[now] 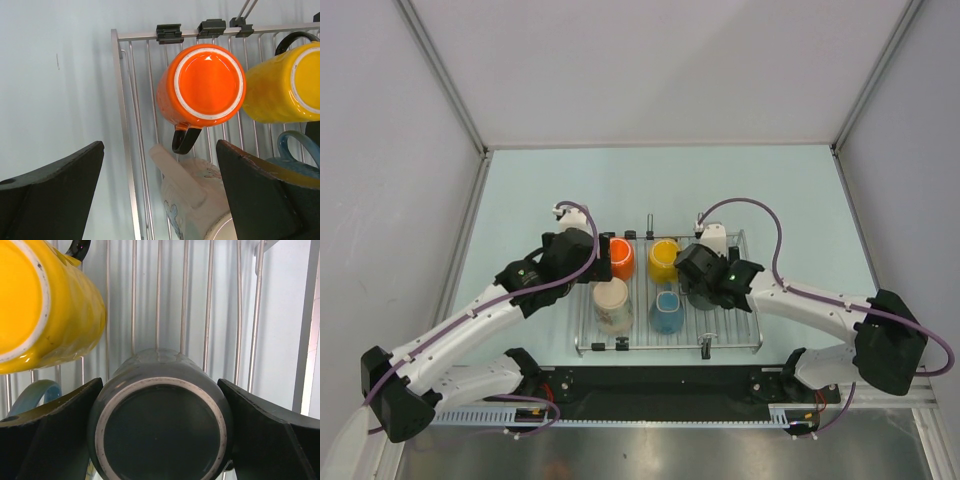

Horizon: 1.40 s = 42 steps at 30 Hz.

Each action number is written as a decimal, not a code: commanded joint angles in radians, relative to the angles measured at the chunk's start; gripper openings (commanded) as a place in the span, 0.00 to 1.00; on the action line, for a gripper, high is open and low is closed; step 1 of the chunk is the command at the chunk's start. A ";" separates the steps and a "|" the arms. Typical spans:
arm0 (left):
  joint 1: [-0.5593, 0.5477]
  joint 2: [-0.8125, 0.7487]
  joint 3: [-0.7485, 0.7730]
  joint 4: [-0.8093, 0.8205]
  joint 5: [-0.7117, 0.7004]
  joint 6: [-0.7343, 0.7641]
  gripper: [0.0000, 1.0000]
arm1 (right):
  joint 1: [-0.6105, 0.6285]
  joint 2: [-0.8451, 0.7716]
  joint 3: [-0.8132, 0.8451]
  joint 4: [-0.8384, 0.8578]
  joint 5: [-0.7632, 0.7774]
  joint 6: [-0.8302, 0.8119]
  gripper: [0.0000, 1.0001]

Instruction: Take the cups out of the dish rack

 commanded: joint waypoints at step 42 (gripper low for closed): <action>-0.001 0.094 0.238 0.119 0.072 0.021 1.00 | -0.298 -0.186 0.365 0.049 -0.338 -0.086 0.00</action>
